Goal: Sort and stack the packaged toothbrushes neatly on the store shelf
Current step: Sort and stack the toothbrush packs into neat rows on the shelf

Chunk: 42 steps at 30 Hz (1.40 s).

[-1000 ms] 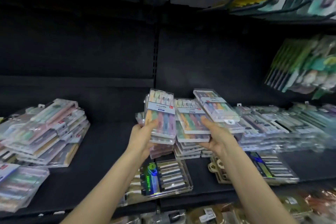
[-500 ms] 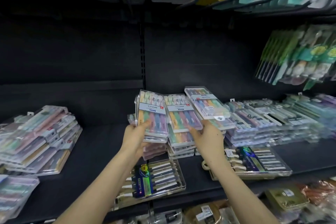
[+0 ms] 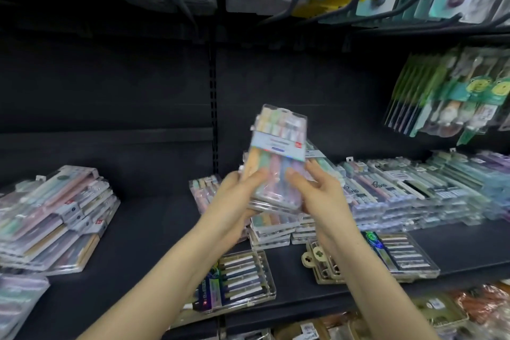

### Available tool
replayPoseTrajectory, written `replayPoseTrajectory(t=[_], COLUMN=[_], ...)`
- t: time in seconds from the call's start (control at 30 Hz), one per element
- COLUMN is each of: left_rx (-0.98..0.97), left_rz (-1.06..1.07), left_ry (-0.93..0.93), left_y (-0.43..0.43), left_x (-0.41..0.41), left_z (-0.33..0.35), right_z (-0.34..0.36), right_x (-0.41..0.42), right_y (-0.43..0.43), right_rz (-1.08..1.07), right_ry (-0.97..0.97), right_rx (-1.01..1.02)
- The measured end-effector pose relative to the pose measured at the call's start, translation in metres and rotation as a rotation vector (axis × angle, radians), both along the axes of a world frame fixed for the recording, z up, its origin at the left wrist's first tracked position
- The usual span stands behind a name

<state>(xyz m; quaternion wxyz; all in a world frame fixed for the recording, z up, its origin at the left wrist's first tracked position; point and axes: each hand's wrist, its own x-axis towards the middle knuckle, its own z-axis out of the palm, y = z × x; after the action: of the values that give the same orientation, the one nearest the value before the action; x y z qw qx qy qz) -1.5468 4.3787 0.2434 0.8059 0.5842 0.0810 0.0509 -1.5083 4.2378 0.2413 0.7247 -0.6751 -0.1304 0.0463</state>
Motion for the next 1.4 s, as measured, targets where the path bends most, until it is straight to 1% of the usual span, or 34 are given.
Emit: replayPoseTrajectory(t=[0.07,0.13,0.17,0.23,0.27,0.33,0.37,0.43,0.5,0.53,0.57,0.63,0.67,0.7,0.73,0.77,0.8,0.87,0.97,1.1,1.2,1.3,1.4], left_rx=[0.141,0.414,0.576,0.886,0.992,1.071,1.076,1.066,1.054,1.036,0.994,0.782,0.65,0.527,0.402,0.285,0.193,0.101,0.099,0.168,0.216,0.238,0.316], left_rz=[-0.102,-0.193,-0.171,0.03,0.147,0.317,0.372,0.412,0.37,0.333,0.298,0.277,0.287,0.302,0.307,0.283,0.234,0.131,0.051,0.048,0.045,0.029,-0.003], left_ry=[0.014,0.024,0.02,-0.018,-0.028,0.012,0.06,0.197,0.32,0.348,0.353,0.33,0.321,0.319,0.332,0.352,0.372,0.381,0.37,0.354,0.371,0.37,0.363], left_y=[-0.012,-0.014,-0.012,0.001,0.009,0.028,0.04,0.061,0.077,0.082,0.086,0.09,0.09,0.09,0.09,0.089,0.089,0.091,0.093,0.096,0.105,0.112,0.117], left_x=[0.009,0.02,0.025,0.037,0.04,0.045,0.047,0.05,0.05,0.051,0.052,0.055,0.056,0.057,0.057,0.057,0.056,0.056,0.054,0.051,0.051,0.051,0.041], left_z=[0.004,0.003,-0.001,-0.018,-0.027,-0.05,-0.061,-0.079,-0.091,-0.096,-0.102,-0.11,-0.114,-0.116,-0.118,-0.119,-0.121,-0.125,-0.128,-0.126,-0.123,-0.122,-0.123], right_z=[0.003,0.007,0.01,0.017,0.02,0.021,0.019,0.016,0.011,0.012,0.014,0.019,0.02,0.02,0.017,0.012,0.005,-0.009,-0.032,-0.064,-0.082,-0.095,-0.109], right_x=[0.016,0.038,0.05,0.072,0.083,0.106,0.115,0.121,0.12,0.115,0.109,0.094,0.081,0.066,0.048,0.03,0.012,-0.013,-0.023,-0.034,-0.037,-0.029,-0.024], right_y=[-0.014,-0.033,-0.043,-0.057,-0.062,-0.067,-0.068,-0.064,-0.06,-0.058,-0.056,-0.053,-0.049,-0.042,-0.033,-0.023,-0.011,0.011,0.038,0.066,0.076,0.074,0.065], right_rz=[-0.096,-0.215,-0.263,-0.325,-0.334,-0.322,-0.319,-0.334,-0.371,-0.399,-0.434,-0.552,-0.618,-0.644,-0.604,-0.508,-0.379,-0.139,0.076,0.207,0.207,0.22,0.411], right_ry=[0.063,0.079,0.074,0.056,0.068,0.108,0.114,0.056,-0.056,-0.11,-0.175,-0.356,-0.478,-0.6,-0.686,-0.721,-0.718,-0.679,-0.598,-0.551,-0.5,-0.466,-0.413], right_rx=[0.069,0.065,0.051,-0.026,-0.075,-0.132,-0.161,-0.285,-0.512,-0.64,-0.759,-0.94,-0.962,-0.916,-0.83,-0.741,-0.684,-0.679,-0.755,-0.837,-0.872,-0.984,-1.157])
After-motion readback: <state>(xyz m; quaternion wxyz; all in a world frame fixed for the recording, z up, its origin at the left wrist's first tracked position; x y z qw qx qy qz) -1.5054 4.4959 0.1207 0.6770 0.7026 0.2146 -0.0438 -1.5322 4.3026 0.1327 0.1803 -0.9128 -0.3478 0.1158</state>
